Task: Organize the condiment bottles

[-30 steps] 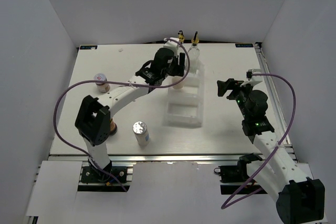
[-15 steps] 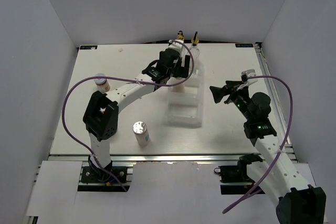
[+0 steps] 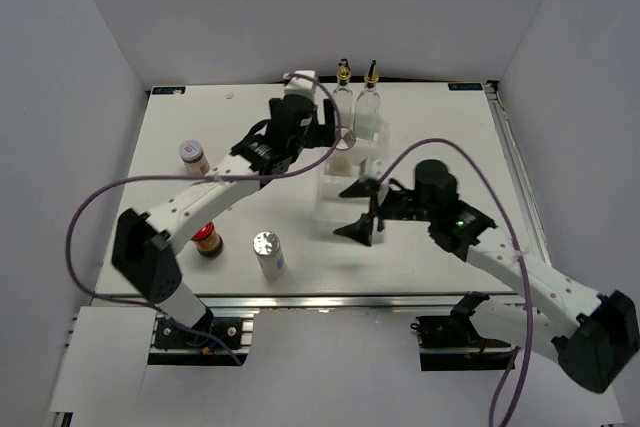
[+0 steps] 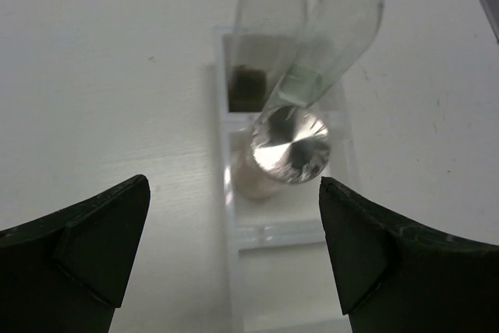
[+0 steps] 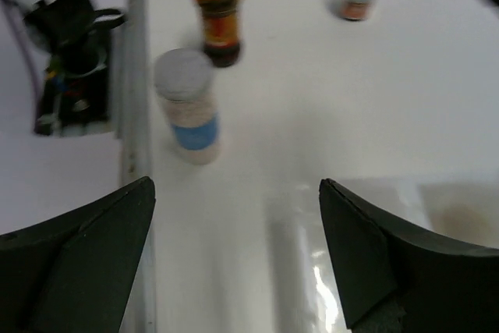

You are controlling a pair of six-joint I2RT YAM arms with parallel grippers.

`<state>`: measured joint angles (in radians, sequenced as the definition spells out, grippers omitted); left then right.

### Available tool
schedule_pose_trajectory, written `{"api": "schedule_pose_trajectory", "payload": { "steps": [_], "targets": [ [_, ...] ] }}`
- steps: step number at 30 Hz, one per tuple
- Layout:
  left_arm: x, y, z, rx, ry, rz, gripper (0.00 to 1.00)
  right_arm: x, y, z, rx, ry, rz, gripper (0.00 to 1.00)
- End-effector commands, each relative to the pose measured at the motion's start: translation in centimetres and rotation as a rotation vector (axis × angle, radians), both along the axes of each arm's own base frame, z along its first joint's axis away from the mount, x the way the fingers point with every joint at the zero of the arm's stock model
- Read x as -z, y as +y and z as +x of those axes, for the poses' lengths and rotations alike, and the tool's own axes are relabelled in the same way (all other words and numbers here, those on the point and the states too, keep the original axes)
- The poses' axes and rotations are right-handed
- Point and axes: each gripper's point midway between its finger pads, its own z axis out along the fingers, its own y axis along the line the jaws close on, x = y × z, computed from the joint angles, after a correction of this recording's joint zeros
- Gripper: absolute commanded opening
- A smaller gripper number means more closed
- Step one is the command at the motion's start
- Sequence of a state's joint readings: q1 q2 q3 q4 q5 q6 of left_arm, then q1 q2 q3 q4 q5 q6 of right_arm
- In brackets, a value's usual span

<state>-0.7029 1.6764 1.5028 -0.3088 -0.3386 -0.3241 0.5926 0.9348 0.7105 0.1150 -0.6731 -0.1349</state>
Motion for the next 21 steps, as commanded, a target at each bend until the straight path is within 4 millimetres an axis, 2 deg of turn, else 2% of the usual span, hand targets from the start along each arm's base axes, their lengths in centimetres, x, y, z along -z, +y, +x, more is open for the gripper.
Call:
{"api": "schedule_pose_trajectory", "payload": {
  "steps": [1, 2, 3, 4, 6, 7, 8, 9, 10, 11, 12, 13, 14, 16, 20, 21],
  "targets": [
    [-2.9, 6.5, -2.1, -0.236, -0.076, -0.046, 0.98, 3.3, 3.9, -3.6, -0.206, -0.075, -0.175, 0.89],
    [-3.7, 8.3, -2.9, -0.282, -0.092, -0.067, 0.98, 3.1, 4.8, -3.9, -0.238, -0.091, -0.178, 0.89],
    [-3.2, 10.3, -2.8, -0.356, -0.081, -0.087, 0.98, 3.2, 5.6, -3.9, -0.252, -0.087, -0.184, 0.90],
    [-1.1, 11.9, -3.3, -0.389, -0.043, -0.063, 0.98, 4.2, 7.1, -4.1, -0.278, -0.059, -0.196, 0.90],
    [-0.7, 15.3, -3.7, -0.489, -0.042, -0.097, 0.98, 3.9, 9.0, -4.3, -0.316, -0.052, -0.199, 0.89],
    [-0.3, 16.8, -4.0, -0.536, -0.039, -0.097, 0.98, 6.0, 10.3, -5.0, -0.365, -0.024, -0.248, 0.89],
    [1.3, 18.1, -4.5, -0.566, -0.014, -0.084, 0.98, 6.7, 10.9, -5.5, -0.392, -0.018, -0.272, 0.89],
    [0.9, 20.1, -4.7, -0.619, -0.027, -0.120, 0.98, 6.5, 12.0, -5.4, -0.409, -0.037, -0.270, 0.89],
    [1.1, 21.2, -5.1, -0.650, -0.027, -0.124, 0.98, 8.2, 13.0, -5.8, -0.434, -0.010, -0.300, 0.89],
    [2.1, 22.1, -5.6, -0.678, -0.014, -0.112, 0.98, 8.4, 13.8, -5.7, -0.437, -0.007, -0.294, 0.89],
    [1.7, 23.3, -6.0, -0.713, -0.031, -0.131, 0.98, 8.2, 14.7, -5.7, -0.438, 0.003, -0.292, 0.89],
    [1.7, 23.8, -6.3, -0.734, -0.036, -0.132, 0.98, 9.1, 15.8, -5.7, -0.447, 0.011, -0.295, 0.90],
    [2.1, 24.5, -6.7, -0.760, -0.035, -0.117, 0.98, 9.3, 16.4, -5.7, -0.446, 0.013, -0.294, 0.89],
    [1.6, 25.3, -7.3, -0.782, -0.049, -0.115, 0.98, 9.5, 17.8, -5.6, -0.460, 0.015, -0.276, 0.89],
    [1.6, 25.7, -8.1, -0.803, -0.055, -0.134, 0.98, 9.4, 19.2, -7.0, -0.507, 0.038, -0.238, 0.89],
    [1.7, 25.8, -8.2, -0.803, -0.056, -0.137, 0.98, 8.8, 19.9, -6.9, -0.497, 0.015, -0.205, 0.89]
  ]
}}
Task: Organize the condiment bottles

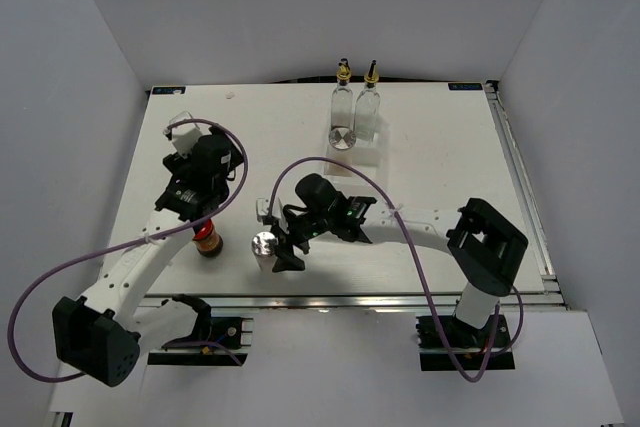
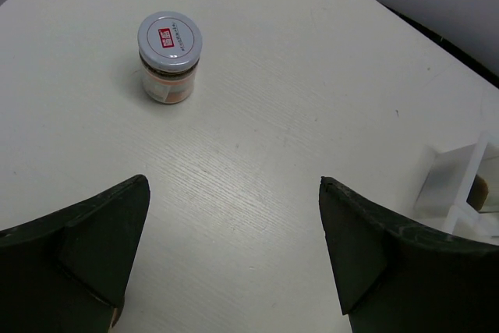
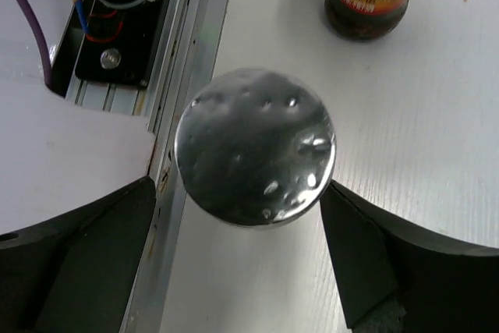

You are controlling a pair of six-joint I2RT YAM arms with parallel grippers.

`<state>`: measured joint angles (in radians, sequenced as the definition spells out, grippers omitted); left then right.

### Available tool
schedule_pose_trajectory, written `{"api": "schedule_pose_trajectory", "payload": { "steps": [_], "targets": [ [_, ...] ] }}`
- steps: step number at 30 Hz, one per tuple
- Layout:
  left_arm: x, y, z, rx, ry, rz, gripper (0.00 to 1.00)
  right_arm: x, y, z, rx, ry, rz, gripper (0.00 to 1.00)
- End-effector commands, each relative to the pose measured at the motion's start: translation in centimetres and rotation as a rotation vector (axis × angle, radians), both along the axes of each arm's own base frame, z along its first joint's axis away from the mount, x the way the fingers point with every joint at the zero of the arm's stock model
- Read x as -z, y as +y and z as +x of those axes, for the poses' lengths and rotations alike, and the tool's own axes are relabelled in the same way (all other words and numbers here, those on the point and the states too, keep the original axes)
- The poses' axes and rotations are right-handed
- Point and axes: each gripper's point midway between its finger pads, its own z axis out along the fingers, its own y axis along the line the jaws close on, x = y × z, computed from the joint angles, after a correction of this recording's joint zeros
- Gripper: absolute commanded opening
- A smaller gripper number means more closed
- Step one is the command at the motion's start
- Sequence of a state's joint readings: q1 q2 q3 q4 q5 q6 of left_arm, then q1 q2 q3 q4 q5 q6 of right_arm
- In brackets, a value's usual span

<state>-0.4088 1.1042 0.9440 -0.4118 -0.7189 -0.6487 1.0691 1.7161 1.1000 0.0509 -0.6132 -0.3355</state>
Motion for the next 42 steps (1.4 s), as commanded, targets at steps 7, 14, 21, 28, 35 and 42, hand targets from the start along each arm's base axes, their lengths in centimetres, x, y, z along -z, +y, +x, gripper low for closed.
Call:
{"api": "schedule_pose_trajectory", "payload": {
  "steps": [7, 14, 21, 28, 35, 42],
  "targets": [
    [-1.3, 0.3, -1.1, -0.001, -0.059, -0.050, 0.98, -6.9, 4.0, -0.3, 0.070, -0.016, 0.248, 0.26],
    [-1.7, 0.6, -1.9, 0.004, -0.087, -0.058, 0.98, -13.4, 1.0, 2.7, 0.301, -0.076, 0.386, 0.09],
    [-1.4, 0.4, -1.6, 0.015, -0.078, -0.043, 0.98, -17.3, -10.7, 14.5, 0.869, -0.145, 0.422, 0.07],
    [-0.9, -0.1, -1.0, 0.037, -0.062, -0.031, 0.98, -18.1, -21.1, 22.8, 1.264, -0.208, 0.424, 0.06],
    [-0.4, -0.5, -0.6, 0.065, -0.051, -0.021, 0.98, -19.6, -25.2, 28.7, 1.344, -0.238, 0.506, 0.04],
    [0.5, -0.3, -0.4, 0.043, -0.025, -0.004, 0.98, -17.2, -25.2, 32.5, 1.368, -0.225, 0.454, 0.03]
  ]
}}
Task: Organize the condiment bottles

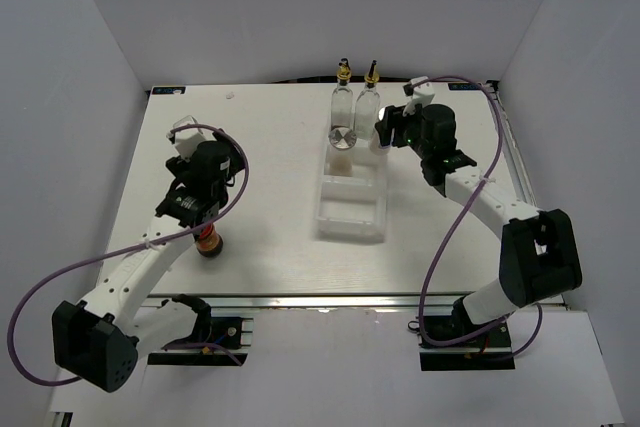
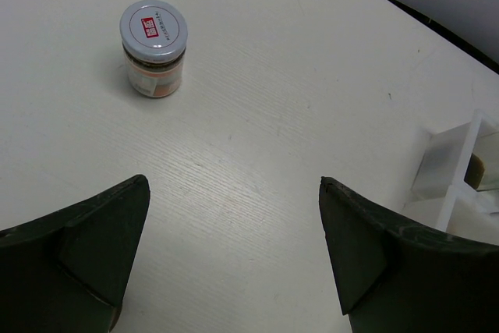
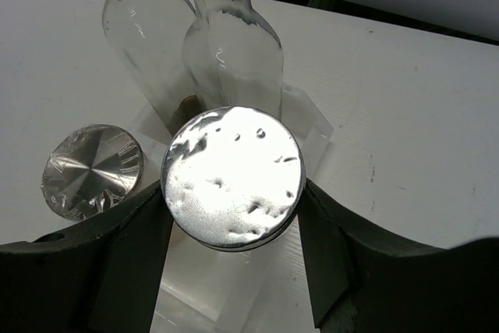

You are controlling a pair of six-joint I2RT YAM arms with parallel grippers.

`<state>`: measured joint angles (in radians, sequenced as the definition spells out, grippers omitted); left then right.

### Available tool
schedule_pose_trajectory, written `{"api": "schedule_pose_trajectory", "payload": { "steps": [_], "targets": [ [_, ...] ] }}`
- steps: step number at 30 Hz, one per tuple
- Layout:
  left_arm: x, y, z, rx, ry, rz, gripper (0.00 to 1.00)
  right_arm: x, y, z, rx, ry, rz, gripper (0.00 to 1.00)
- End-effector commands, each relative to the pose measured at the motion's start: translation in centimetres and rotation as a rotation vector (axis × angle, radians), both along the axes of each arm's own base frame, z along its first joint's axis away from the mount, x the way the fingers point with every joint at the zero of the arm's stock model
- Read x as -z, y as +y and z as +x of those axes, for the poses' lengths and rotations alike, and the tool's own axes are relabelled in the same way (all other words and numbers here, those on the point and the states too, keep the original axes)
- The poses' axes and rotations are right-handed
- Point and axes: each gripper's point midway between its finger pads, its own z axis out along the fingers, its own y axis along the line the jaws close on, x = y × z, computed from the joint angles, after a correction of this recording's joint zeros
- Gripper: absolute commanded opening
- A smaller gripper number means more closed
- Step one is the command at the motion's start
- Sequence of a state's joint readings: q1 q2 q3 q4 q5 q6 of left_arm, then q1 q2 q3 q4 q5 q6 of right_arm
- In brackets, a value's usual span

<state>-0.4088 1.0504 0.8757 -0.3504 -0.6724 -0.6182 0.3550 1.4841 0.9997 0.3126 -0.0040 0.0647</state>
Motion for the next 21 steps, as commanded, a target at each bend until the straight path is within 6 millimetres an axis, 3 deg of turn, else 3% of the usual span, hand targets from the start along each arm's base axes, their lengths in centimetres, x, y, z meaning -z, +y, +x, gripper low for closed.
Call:
{"api": "schedule_pose_trajectory", "payload": {
  "steps": [1, 13, 21],
  "targets": [
    [0.1, 0.3, 0.0, -0.017, 0.000, 0.009, 0.98, -7.3, 1.1, 1.2, -0.037, -0.198, 0.090, 0.02],
    [0.3, 0.0, 0.0, -0.025, 0.035, -0.019, 0.98, -4.6, 0.9, -1.5, -0.065, -0.116, 0.108, 0.02],
    [2.0, 0.7, -2.3, -0.064, 0.122, -0.046, 0.98, -3.4, 1.2, -3.1, -0.097, -0.073, 0.141, 0.02]
  ]
}}
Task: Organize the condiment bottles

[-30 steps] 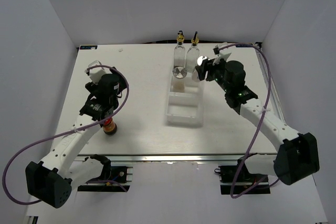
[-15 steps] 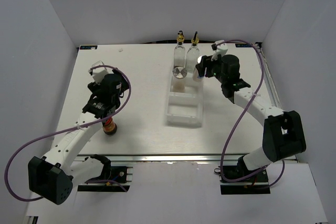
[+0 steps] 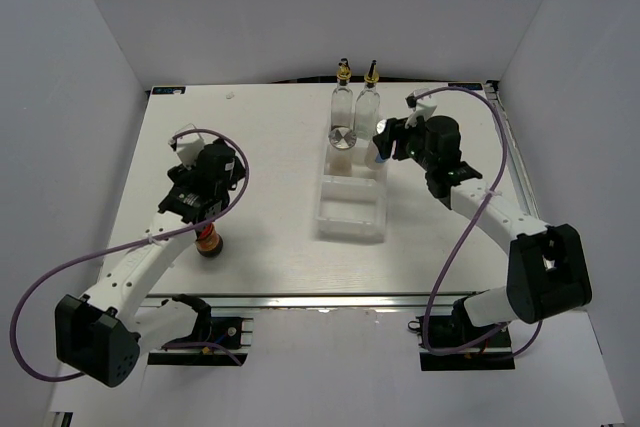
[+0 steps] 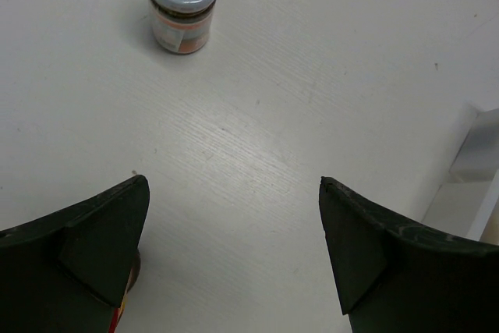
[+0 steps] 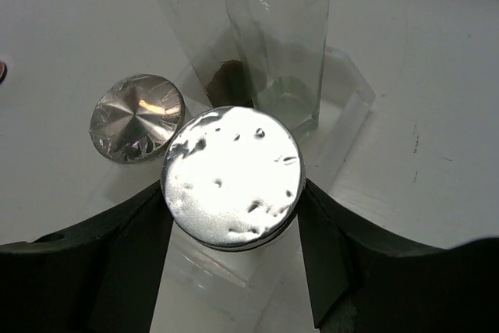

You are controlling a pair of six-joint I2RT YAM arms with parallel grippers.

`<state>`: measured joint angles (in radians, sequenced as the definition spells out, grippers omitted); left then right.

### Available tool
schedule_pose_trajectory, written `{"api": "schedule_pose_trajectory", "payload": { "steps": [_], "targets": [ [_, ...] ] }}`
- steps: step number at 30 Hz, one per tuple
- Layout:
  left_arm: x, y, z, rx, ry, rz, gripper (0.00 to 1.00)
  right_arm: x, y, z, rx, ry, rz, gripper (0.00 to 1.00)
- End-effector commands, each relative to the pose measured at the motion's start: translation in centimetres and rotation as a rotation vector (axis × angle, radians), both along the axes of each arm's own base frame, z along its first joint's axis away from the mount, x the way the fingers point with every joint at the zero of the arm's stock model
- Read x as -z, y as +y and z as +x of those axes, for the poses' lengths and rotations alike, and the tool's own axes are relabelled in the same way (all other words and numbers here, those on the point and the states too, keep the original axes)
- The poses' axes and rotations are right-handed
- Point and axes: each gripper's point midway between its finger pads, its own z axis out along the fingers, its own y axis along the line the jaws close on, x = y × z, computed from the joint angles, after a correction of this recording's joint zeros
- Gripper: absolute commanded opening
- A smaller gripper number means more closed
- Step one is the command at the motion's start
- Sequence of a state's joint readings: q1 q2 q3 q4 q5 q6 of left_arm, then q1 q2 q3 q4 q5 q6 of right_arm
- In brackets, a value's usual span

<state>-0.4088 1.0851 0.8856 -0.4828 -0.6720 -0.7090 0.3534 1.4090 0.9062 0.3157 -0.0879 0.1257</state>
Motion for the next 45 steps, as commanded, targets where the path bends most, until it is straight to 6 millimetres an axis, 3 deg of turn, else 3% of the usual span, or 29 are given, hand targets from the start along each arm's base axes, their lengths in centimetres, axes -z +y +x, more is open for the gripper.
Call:
{"api": "schedule_pose_trajectory", "payload": {
  "steps": [1, 5, 11, 14, 15, 17, 20, 29, 36, 39, 43, 45],
  "targets": [
    [-0.4, 0.6, -1.5, -0.027, 0.016, -0.028, 0.98, -4.3, 0.8, -0.4, -0.046, -0.120, 0.081, 0.04],
    [-0.1, 2.6, -3.8, -0.091, 0.053, 0.017, 0.98, -2.8, 2.0, 0.2, -0.108, -0.105, 0.063, 0.08],
    [0.8, 3.8, -5.8, -0.114, 0.098, 0.049, 0.98, -0.4, 3.8, 0.5, -0.191, -0.100, 0.064, 0.16],
    [1.8, 4.0, -6.5, -0.122, 0.140, 0.061, 0.98, 0.6, 4.2, 0.6, -0.215, -0.102, 0.045, 0.29],
    [2.0, 4.0, -6.7, -0.121, 0.149, 0.060, 0.98, 1.0, 4.3, 0.6, -0.217, -0.095, 0.040, 0.41],
    [2.8, 4.0, -7.2, -0.115, 0.190, 0.065, 0.98, 1.8, 4.0, 0.7, -0.198, -0.079, 0.028, 0.55],
    [3.2, 4.4, -8.1, -0.125, 0.226, 0.078, 0.98, 2.4, 3.8, 0.4, -0.198, -0.067, 0.017, 0.89],
    [3.5, 5.8, -10.3, -0.158, 0.325, 0.143, 0.98, 0.5, 2.8, -0.9, -0.162, -0.051, 0.026, 0.89],
    [6.7, 4.8, -10.8, -0.117, 0.383, 0.103, 0.98, -0.9, -1.8, -0.9, 0.115, -0.016, 0.030, 0.89],
    [7.3, 4.4, -10.3, -0.110, 0.376, 0.092, 0.98, -2.5, -3.0, -1.7, 0.172, -0.055, 0.051, 0.89],
    [7.4, 3.8, -9.5, -0.099, 0.343, 0.062, 0.86, -4.0, -4.2, -2.5, 0.213, -0.085, 0.060, 0.89],
    [7.5, 3.3, -9.3, -0.080, 0.337, 0.043, 0.63, -4.9, -4.9, -3.0, 0.238, -0.109, 0.067, 0.89]
  ]
}}
